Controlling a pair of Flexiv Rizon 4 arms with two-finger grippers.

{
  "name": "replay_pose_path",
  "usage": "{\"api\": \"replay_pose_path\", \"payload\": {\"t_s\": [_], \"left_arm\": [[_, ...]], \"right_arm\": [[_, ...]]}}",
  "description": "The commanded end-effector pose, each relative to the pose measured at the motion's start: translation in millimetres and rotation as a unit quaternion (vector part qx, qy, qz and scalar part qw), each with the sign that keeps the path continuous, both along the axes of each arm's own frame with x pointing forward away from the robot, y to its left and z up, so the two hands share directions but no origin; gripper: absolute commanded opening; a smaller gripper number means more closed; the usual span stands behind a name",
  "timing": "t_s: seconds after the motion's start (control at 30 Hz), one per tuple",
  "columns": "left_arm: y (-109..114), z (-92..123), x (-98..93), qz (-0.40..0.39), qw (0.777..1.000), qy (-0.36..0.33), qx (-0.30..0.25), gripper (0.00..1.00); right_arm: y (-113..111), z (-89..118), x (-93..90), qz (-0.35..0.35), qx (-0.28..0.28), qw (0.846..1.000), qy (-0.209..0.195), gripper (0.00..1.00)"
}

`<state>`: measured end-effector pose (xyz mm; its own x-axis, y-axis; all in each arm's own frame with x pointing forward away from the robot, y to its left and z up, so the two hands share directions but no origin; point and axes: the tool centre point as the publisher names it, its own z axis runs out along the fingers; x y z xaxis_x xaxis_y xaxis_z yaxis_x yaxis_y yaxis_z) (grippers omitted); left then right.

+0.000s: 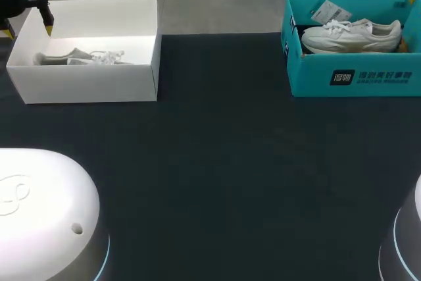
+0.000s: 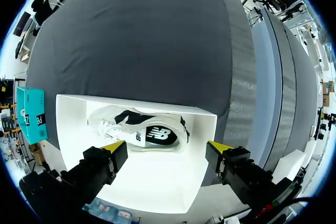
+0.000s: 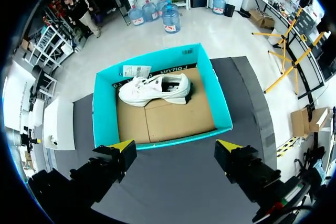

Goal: Take the shoe out of the shoebox, open the shoe tongue, remove and reinsert the insole, then place the shoe into the shoebox

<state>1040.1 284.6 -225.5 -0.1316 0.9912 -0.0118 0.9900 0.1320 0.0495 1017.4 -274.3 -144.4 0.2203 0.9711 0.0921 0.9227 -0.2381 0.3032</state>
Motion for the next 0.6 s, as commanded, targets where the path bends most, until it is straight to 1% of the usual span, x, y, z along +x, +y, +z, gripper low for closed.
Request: {"api": "replay_pose_path", "payload": {"t_s": [0.03, 0.13, 0.2, 0.6], "left_arm": [[-0.1, 0.3, -0.8, 0.0, 1.0, -0.001, 0.001, 1.0], [-0.1, 0.3, -0.8, 0.0, 1.0, -0.001, 0.001, 1.0], [-0.1, 0.3, -0.8, 0.0, 1.0, -0.001, 0.001, 1.0], [-0.1, 0.3, -0.8, 0.0, 1.0, -0.001, 0.001, 1.0]], "right_arm": [[-5.1, -13.1, 46.0, -0.016, -0.007, 1.0, 0.002, 1.0], [-8.0, -20.4, 60.2, -0.021, -0.011, 1.0, 0.006, 1.0], [-9.9, -25.1, 65.6, -0.021, -0.011, 1.0, 0.01, 1.0], [-9.9, -25.1, 65.6, -0.021, -0.011, 1.0, 0.01, 1.0]]}}
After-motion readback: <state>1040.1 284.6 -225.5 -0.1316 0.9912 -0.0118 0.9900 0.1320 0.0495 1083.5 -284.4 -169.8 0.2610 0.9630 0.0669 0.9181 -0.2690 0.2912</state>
